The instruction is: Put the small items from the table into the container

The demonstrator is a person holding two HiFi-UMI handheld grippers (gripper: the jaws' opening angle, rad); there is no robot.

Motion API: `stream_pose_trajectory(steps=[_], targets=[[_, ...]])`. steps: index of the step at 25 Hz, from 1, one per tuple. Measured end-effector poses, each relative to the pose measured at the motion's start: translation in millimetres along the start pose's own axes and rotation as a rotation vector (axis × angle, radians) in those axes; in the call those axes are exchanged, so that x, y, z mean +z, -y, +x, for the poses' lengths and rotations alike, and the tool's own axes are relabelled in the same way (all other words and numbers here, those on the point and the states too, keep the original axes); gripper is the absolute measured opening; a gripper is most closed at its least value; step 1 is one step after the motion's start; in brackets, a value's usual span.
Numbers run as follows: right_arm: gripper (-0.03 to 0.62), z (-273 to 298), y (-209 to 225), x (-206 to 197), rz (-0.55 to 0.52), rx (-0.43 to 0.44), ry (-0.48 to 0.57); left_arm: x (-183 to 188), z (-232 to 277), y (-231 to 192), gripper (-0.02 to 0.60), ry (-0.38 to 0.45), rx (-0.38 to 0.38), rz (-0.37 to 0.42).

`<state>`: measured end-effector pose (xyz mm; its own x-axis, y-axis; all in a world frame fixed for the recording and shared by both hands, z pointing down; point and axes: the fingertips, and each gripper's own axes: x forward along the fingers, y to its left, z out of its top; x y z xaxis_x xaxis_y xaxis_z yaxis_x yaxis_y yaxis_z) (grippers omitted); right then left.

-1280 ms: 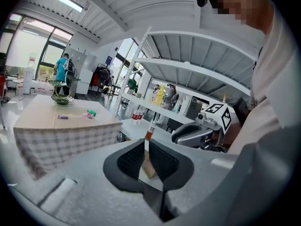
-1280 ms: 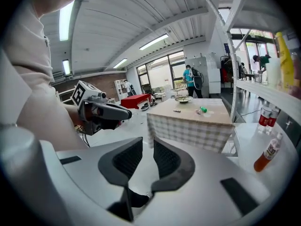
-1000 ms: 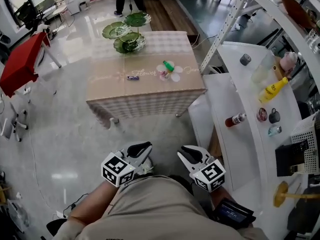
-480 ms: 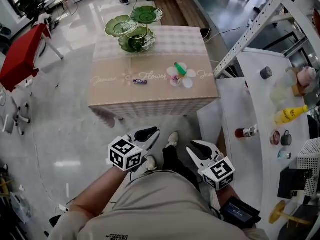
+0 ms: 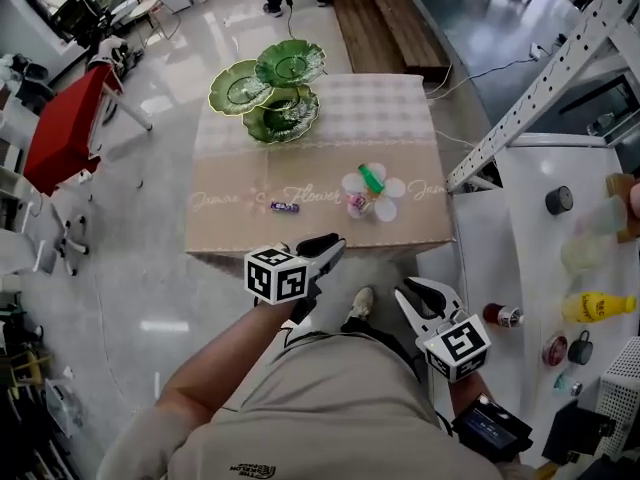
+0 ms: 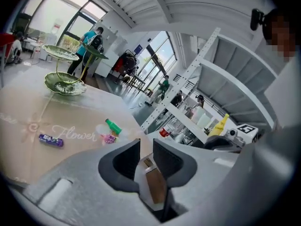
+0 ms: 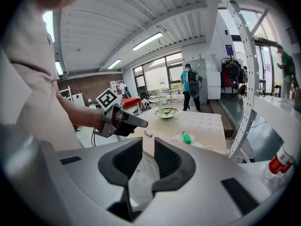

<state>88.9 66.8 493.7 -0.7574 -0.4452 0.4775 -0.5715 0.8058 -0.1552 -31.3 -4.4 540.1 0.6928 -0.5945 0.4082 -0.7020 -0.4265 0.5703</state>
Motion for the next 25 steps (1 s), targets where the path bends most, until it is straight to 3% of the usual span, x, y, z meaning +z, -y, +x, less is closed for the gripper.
stream_pose_trajectory(steps=[6, 9, 14, 19, 25], targets=[[0.080, 3, 57, -1, 0.007, -0.020, 0.001, 35, 70, -42, 0.075, -0.035, 0.025, -0.065], [0.080, -2, 74, 3, 0.038, -0.048, 0.001, 44, 100, -59, 0.075, -0.088, 0.044, -0.104], [0.081, -1, 94, 19, 0.083, -0.134, 0.022, 56, 146, -81, 0.086, -0.212, 0.058, -0.099], [0.080, 1, 101, 27, 0.162, -0.232, 0.050, 42, 184, -109, 0.171, -0.364, 0.098, -0.180], [0.080, -1, 105, 26, 0.222, -0.303, 0.060, 30, 211, -141, 0.253, -0.435, 0.241, -0.282]])
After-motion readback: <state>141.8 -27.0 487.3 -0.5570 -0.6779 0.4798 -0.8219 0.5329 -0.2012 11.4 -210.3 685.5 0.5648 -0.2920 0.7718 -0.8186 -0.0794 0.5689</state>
